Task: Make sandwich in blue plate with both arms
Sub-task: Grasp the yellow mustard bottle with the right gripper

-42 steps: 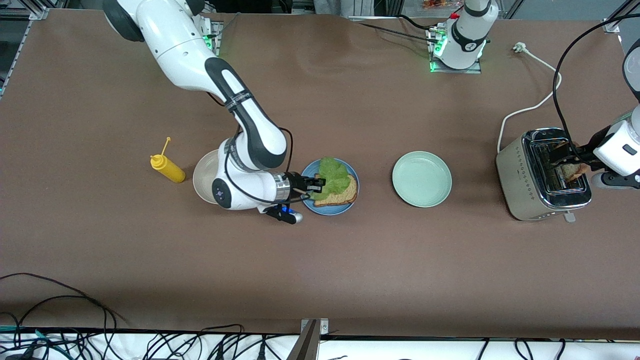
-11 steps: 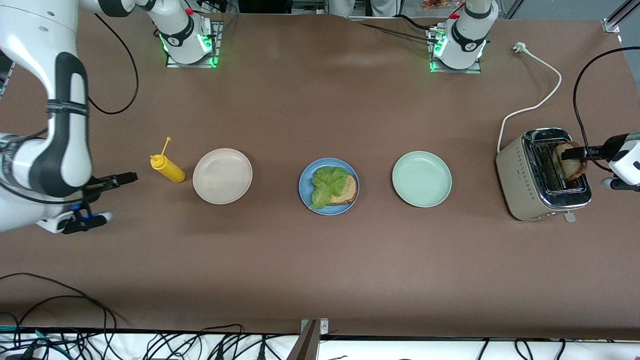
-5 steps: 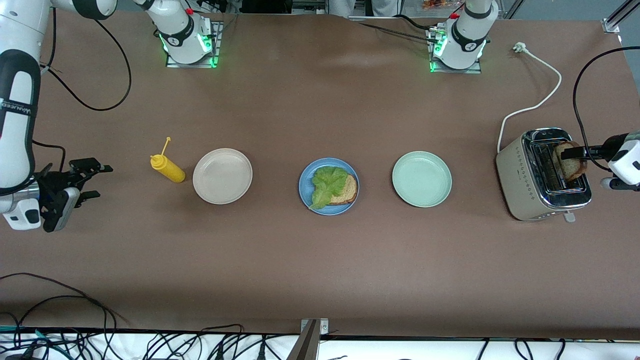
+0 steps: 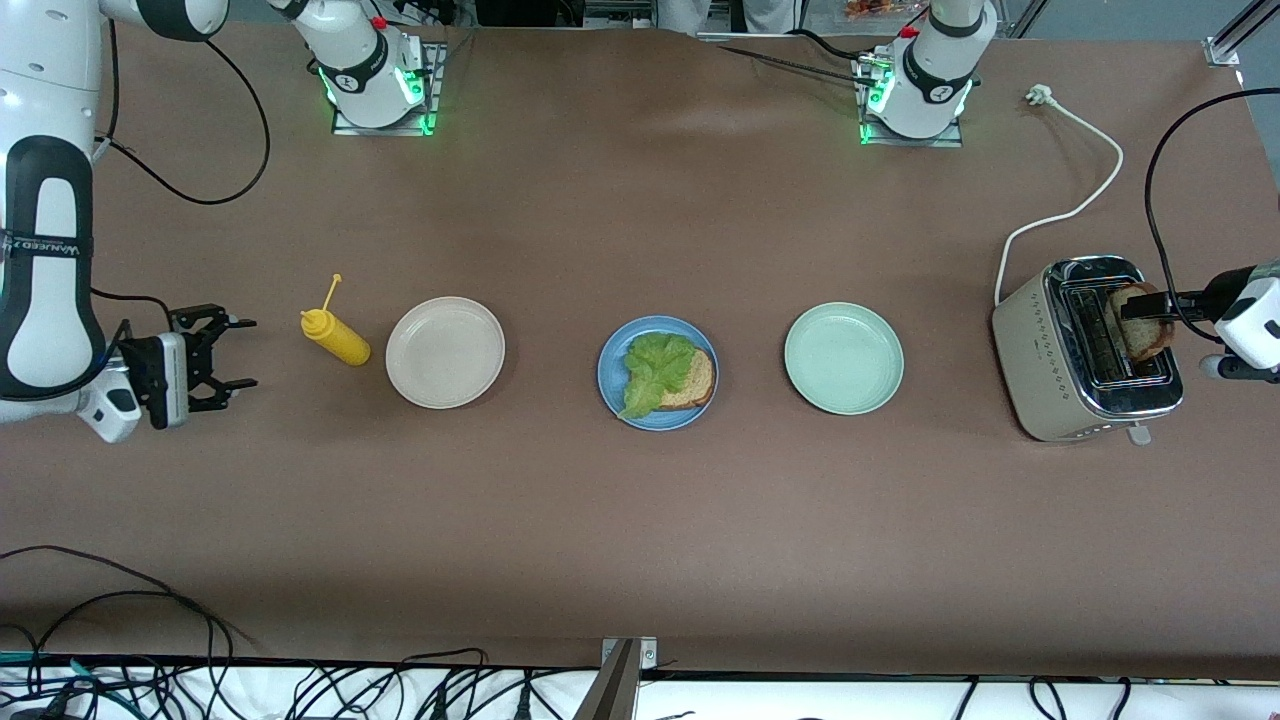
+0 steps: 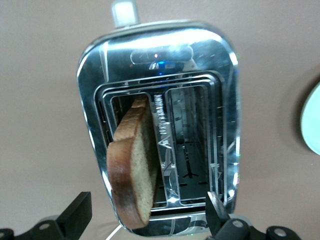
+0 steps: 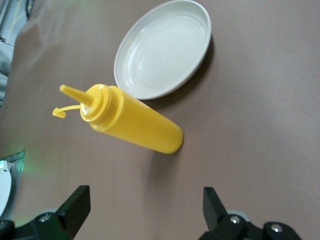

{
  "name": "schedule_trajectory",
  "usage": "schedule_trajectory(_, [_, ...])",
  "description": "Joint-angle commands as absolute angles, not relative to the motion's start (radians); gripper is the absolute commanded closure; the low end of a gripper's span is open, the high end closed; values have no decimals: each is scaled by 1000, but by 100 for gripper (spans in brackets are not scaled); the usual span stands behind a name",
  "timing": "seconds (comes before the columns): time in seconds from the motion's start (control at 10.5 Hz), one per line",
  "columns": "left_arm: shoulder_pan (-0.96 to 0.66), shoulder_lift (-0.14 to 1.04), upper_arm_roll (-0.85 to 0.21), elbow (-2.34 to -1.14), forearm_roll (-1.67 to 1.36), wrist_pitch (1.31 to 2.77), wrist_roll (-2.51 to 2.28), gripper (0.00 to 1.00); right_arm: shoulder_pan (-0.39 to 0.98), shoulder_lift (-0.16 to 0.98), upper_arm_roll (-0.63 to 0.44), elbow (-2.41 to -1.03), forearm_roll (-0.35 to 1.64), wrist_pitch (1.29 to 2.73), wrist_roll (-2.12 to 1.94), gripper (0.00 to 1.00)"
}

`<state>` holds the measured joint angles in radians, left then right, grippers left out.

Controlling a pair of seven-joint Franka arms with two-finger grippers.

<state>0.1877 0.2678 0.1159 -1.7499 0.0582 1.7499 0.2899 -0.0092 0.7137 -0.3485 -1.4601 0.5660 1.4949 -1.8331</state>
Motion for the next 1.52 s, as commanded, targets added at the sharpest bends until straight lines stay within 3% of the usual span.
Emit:
schedule_trajectory(0.0, [134,180,120,-1782,58,1740,305,0,-35,673,-336,-1607,658,1539,-2114,0])
schedule_trajectory(0.57, [149,150,129,-1882,64,1844,307,0,-41,716,-339,-1781,900,1525,-2547,0])
schedule_trajectory(1.14, [163,152,143,-1924,72,1888,311,0,-35,727,-331,-1815,1026,1522,-2623,0])
schedule_trajectory(1.24, [163,150,144,-1922,75,1908,311,0,-34,732,-330,-1815,1040,1525,-2623,13])
schedule_trajectory(1.43, [163,149,146,-1917,75,1914,311,0,-34,732,-330,-1815,1074,1525,-2614,68])
